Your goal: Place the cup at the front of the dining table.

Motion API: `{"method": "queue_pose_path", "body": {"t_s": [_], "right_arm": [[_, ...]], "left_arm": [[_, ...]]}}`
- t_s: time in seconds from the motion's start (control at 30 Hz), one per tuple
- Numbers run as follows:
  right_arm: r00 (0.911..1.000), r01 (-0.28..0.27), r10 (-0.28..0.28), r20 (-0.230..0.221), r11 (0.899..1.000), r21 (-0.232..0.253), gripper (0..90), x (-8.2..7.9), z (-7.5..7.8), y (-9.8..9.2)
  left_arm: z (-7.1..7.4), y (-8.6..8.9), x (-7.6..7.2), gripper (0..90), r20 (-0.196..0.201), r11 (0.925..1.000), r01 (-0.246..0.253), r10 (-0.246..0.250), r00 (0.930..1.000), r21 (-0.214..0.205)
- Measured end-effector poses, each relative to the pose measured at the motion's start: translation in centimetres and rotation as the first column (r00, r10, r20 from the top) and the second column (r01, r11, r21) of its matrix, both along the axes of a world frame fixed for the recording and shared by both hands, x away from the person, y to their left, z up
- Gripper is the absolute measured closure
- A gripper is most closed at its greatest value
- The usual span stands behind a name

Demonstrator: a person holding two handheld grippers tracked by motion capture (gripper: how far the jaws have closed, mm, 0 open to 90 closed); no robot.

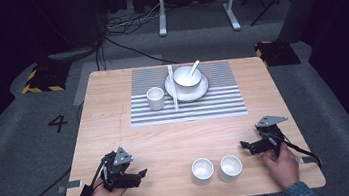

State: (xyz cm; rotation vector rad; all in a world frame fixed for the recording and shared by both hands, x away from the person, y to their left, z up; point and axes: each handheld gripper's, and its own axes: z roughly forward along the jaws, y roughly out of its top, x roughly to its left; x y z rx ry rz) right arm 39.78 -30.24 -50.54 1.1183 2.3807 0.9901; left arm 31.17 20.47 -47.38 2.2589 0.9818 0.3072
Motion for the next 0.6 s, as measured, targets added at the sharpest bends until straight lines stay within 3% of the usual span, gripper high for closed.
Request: {"method": "queue_pose_path", "body": {"t_s": [0.27,0.33,0.4,0.5,0.57,0.6], "right_arm": [[1.0000,0.000,0.000,0.000,1.000,0.000,0.7,0.0,0.0,0.0],[1.0000,0.000,0.000,0.000,1.000,0.000,0.7,0.0,0.0,0.0],[1.0000,0.000,0.000,0.000,1.000,0.000,0.7,0.0,0.0,0.0],[1.0000,0.000,0.000,0.000,1.000,0.000,0.7,0.0,0.0,0.0],[1.0000,0.000,0.000,0.000,1.000,0.000,0.6,0.0,0.0,0.0],[1.0000,0.000,0.000,0.000,1.000,0.000,0.7,0.0,0.0,0.0]], "left_arm": [[-1.5,1.6,-0.3,25.1,-0.023,0.9982,-0.056,0.056,0.9982,-0.020],[-1.9,1.9,-0.4,24.5,-0.030,0.9975,-0.071,0.071,0.9970,-0.004],[-2.1,2.1,-0.4,22.3,-0.021,0.9968,-0.080,0.080,0.9966,0.006],[-2.5,2.8,-0.8,22.0,0.006,0.9944,-0.103,0.103,0.9946,-0.022],[-3.0,3.0,-1.0,19.7,0.056,0.9920,-0.124,0.125,0.9906,-0.026],[-3.0,3.2,-0.9,16.2,0.047,0.9906,-0.135,0.136,0.9896,-0.022]]}}
